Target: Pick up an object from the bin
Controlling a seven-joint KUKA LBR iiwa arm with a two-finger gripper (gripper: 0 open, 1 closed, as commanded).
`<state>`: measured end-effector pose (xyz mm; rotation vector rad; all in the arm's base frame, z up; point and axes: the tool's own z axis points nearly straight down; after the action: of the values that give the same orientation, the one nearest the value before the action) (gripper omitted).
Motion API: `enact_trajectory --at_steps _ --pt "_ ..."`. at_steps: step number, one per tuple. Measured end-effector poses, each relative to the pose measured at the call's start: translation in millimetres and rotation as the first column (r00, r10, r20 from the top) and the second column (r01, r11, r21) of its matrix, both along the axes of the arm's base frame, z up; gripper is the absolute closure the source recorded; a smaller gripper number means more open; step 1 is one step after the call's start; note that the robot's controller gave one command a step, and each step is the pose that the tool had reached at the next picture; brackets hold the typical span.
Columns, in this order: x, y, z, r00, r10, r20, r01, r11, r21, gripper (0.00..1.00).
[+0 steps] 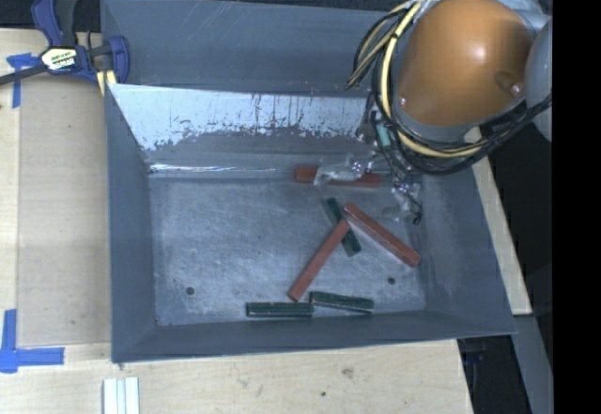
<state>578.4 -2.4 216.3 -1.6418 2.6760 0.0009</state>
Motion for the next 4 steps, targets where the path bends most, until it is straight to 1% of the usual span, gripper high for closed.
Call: enact_trajectory --at_steps 1,2,3,4 --pt "-14.5 37 -69 0.915 0.405 -0.001 -0.405 0.915 0.000 0.00" --pt "-32.5 52 -135 0.812 0.584 -0.002 -0.584 0.812 -0.003 0.00" --pt "-29.7 16 -146 0.807 0.591 -0.001 -0.591 0.807 -0.001 0.00" --pt "-29.9 18 -145 0.806 0.591 0.001 -0.591 0.806 0.000 1.00"
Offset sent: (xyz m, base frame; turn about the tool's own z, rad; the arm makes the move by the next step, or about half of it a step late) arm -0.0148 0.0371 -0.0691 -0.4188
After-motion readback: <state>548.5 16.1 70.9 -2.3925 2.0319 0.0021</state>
